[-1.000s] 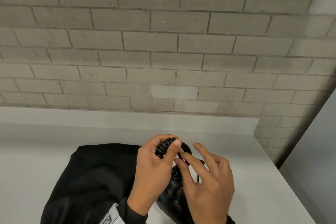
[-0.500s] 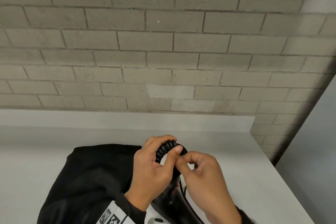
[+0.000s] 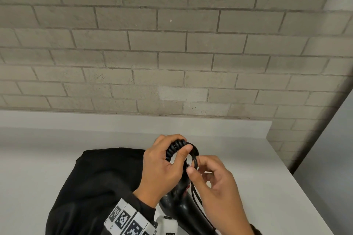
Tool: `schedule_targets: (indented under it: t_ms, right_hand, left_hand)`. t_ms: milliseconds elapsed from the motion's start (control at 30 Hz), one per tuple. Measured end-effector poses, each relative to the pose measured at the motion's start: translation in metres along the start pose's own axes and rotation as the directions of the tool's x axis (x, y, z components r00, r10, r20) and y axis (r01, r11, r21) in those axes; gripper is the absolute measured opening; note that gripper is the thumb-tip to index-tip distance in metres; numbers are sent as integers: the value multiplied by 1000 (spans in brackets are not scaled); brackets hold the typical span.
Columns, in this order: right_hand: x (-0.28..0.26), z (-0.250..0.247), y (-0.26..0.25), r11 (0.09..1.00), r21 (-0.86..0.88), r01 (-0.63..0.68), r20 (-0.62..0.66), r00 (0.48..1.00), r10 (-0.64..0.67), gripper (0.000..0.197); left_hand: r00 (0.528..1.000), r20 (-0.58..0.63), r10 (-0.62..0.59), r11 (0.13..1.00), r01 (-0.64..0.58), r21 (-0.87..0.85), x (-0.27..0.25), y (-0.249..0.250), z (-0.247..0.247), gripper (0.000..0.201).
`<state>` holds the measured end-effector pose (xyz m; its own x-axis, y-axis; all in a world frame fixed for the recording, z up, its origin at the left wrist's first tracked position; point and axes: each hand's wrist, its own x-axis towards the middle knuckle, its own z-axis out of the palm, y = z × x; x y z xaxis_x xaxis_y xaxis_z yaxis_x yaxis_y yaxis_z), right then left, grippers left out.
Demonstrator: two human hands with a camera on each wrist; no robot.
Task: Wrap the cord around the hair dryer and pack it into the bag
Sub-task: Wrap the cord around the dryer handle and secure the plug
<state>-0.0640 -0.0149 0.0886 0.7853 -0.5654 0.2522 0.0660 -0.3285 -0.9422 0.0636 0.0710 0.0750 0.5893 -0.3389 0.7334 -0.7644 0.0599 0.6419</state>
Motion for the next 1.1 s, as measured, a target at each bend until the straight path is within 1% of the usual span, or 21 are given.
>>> schedule_targets:
  t_ms: [67, 167, 233, 267, 300, 367, 400, 433, 467, 500, 533, 567, 600, 633, 667, 733, 767, 900, 967, 1033, 1100]
  right_hand:
    - [-3, 3, 4, 999, -21, 36, -24, 999, -36, 13]
    - [-6, 0, 1, 1000, 3, -15, -19, 1000, 15, 16]
    - [-3, -7, -6, 989, 113, -92, 66, 994, 85, 12]
    - [0, -12, -9, 955, 237, -180, 130, 980, 153, 13]
    - [2, -18, -10, 865, 401, -303, 223, 947, 229, 14]
    - [6, -27, -12, 558, 639, -529, 431, 848, 310, 14]
    - [6, -28, -11, 432, 691, -580, 498, 814, 298, 16]
    - [5, -27, -8, 364, 723, -587, 517, 810, 279, 18]
    - [4, -25, -4, 369, 744, -558, 495, 830, 257, 22]
    - [1, -22, 0, 458, 742, -489, 433, 872, 230, 28]
    - [-4, -18, 4, 605, 694, -390, 352, 917, 187, 34]
    - [-10, -13, 5, 750, 601, -275, 276, 953, 127, 34]
    - [-16, -8, 10, 860, 486, -158, 207, 976, 63, 30]
    - [-22, -1, 14, 928, 367, -55, 152, 988, -2, 24]
    - [-28, 5, 19, 965, 258, 37, 98, 993, -65, 19]
    - [-35, 15, 25, 981, 118, 157, -1, 987, -158, 20]
    - [-36, 19, 25, 980, 102, 173, -44, 985, -169, 22]
    - [-36, 29, 27, 965, 211, 159, -231, 967, -109, 54]
    - [-35, 34, 29, 966, 203, 158, -301, 949, -92, 61]
    - [-32, 36, 34, 984, 2, 178, -328, 930, -168, 54]
    - [-27, 33, 37, 933, -218, 287, -319, 882, -346, 30]
  left_hand:
    - [1000, 6, 14, 1000, -14, 3, 0, 0, 0, 23]
    - [999, 11, 44, 999, -44, 11, 1, -1, -2, 24]
    - [998, 16, 68, 997, -69, 17, 3, -2, -2, 24]
    - [997, 21, 80, 997, -80, 18, 2, -3, -2, 23]
    - [996, 27, 89, 996, -89, 16, 2, -3, -1, 23]
    - [995, 35, 96, 995, -96, 8, -1, -3, 1, 22]
    - [995, 34, 95, 995, -95, -2, -2, -2, 2, 23]
    - [995, 32, 92, 996, -92, -16, -3, -1, 3, 26]
    - [996, 34, 88, 996, -87, -31, -4, 0, 5, 29]
    - [996, 40, 82, 996, -80, -45, -4, 1, 6, 31]
    - [996, 46, 74, 996, -71, -55, -4, 2, 7, 31]
    - [997, 48, 62, 996, -59, -60, -3, 3, 7, 30]
    - [998, 40, 42, 997, -39, -61, -2, 2, 7, 26]
    - [1000, 20, 12, 998, -11, -64, -1, 0, 6, 22]
    - [1000, 0, -17, 997, 17, -72, 1, -1, 4, 19]
    - [999, -11, -31, 997, 30, -74, 3, -4, 0, 17]
    - [1000, -2, -18, 998, 18, -66, 3, -3, 0, 18]
    - [1000, 15, -9, 998, 10, -66, -2, -1, 1, 22]
    - [999, 31, 5, 997, -3, -76, -4, -1, 3, 20]
    - [999, 44, 13, 996, -9, -86, -5, 2, 4, 17]
    - [999, 44, 18, 996, -14, -88, -5, 2, 4, 15]
